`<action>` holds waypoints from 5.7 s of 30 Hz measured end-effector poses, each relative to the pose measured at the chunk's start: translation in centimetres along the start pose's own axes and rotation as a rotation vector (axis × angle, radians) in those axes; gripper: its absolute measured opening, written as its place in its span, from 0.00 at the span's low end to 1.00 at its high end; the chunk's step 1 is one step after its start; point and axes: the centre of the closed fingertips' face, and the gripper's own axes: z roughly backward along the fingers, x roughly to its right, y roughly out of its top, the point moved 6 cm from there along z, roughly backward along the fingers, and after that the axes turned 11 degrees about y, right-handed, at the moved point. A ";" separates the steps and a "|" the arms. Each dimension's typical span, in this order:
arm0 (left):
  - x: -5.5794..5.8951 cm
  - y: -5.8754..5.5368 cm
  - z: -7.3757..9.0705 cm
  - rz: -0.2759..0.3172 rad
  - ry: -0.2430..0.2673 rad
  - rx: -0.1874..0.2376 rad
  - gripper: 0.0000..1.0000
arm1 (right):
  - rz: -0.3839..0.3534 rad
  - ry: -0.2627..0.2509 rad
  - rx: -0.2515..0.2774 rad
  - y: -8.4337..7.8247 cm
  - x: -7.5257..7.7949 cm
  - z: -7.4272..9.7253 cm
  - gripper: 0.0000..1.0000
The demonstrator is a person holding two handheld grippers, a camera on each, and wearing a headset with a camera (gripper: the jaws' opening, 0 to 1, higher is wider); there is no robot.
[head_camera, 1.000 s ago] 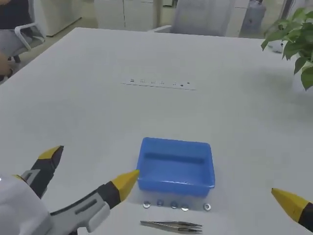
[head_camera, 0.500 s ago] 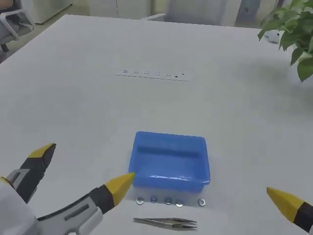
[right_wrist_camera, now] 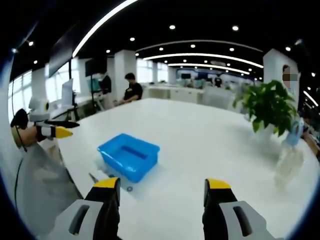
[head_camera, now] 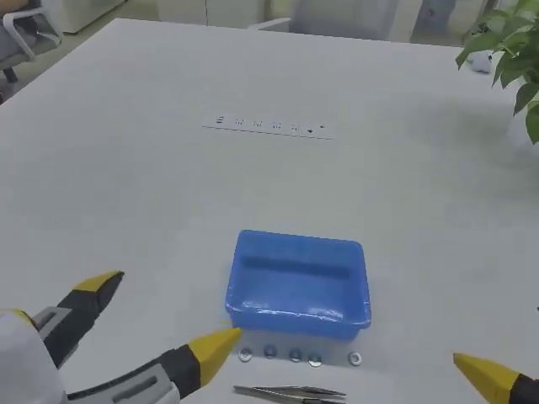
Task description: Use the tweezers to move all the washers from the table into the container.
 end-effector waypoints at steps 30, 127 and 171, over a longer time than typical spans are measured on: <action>4.0 -7.7 -4.6 -0.552 -0.507 -0.604 0.15 | 0.386 0.647 -0.505 -4.0 -7.3 -11.8 0.19; 2.4 0.5 -2.2 -0.253 -0.370 -0.278 0.51 | -0.082 0.798 -0.149 2.2 -9.3 -18.4 0.02; 2.1 0.4 0.1 -0.169 -0.055 0.136 0.99 | -0.069 0.345 0.025 4.0 -0.3 -13.9 0.03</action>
